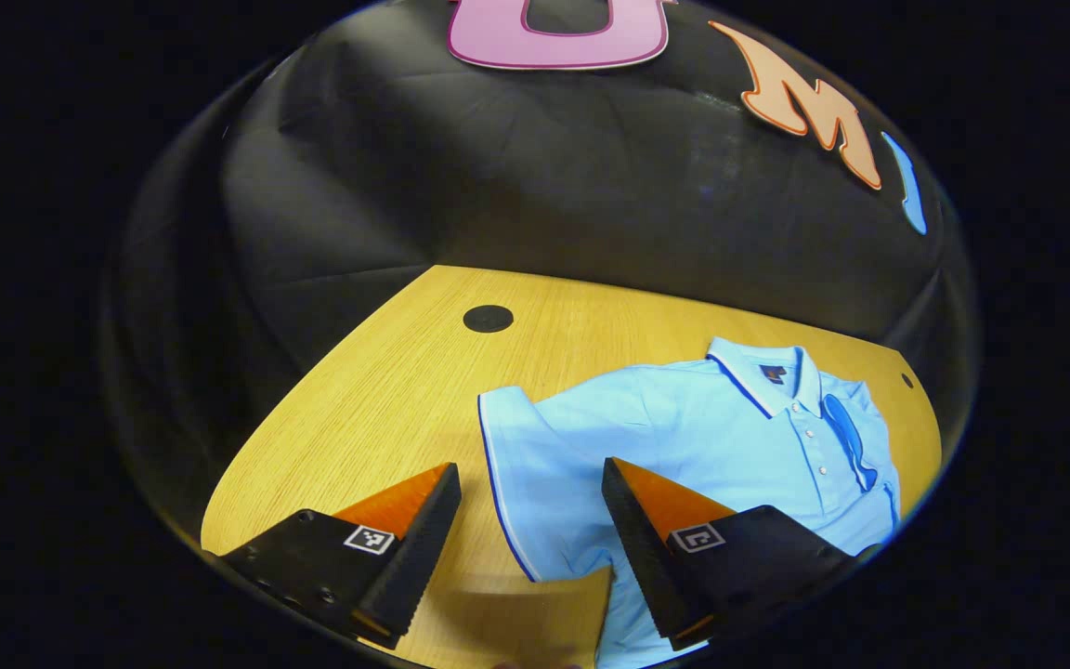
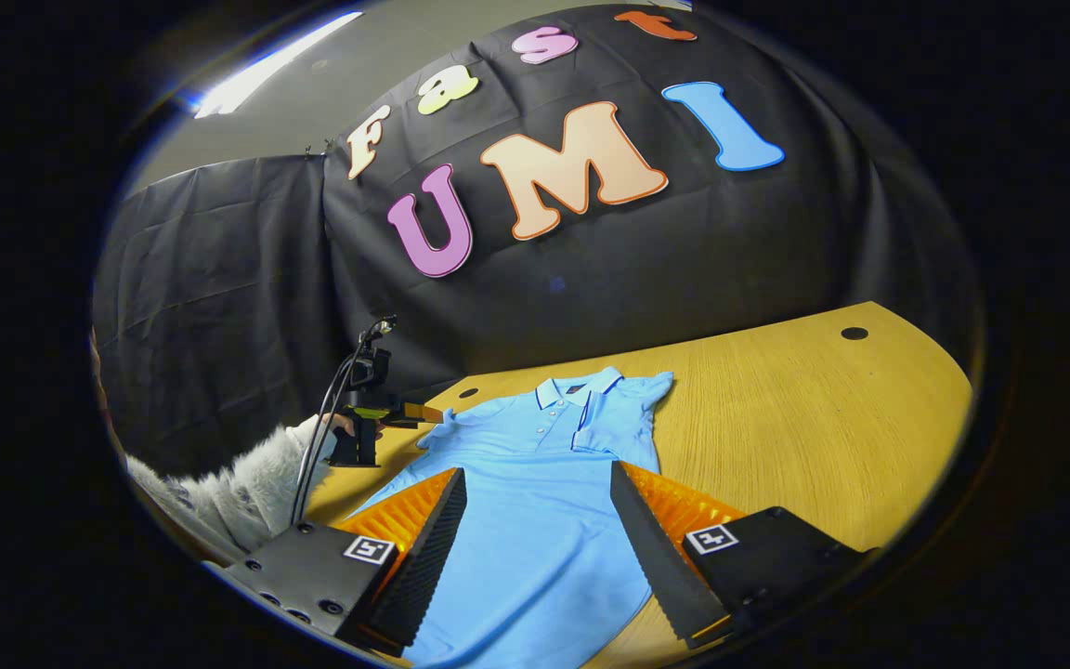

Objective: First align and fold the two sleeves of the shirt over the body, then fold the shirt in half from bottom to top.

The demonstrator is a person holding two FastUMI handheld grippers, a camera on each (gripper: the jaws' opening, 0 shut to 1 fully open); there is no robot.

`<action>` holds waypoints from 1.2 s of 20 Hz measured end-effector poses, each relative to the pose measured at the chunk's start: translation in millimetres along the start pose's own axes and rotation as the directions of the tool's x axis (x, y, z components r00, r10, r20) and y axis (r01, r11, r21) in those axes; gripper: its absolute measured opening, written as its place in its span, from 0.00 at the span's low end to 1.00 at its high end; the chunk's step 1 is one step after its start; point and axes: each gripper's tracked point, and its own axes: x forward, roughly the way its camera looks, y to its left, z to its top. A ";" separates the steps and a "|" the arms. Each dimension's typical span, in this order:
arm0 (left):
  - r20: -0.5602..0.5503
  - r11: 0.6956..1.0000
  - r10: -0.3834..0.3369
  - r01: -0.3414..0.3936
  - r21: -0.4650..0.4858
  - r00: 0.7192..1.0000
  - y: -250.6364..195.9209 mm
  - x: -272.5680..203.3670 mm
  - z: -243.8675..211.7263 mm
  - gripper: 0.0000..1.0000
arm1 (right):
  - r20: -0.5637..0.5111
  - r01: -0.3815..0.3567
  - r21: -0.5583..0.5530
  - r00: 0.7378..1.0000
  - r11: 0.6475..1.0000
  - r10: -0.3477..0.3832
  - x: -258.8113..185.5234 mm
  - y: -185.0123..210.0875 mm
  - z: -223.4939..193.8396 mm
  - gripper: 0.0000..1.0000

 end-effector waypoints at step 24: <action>-0.043 0.999 -0.034 0.034 -0.014 0.999 -17.7 12.2 -13.6 0.00 | -0.032 0.041 0.021 0.999 0.999 -0.041 -10.7 -16.3 -13.1 0.97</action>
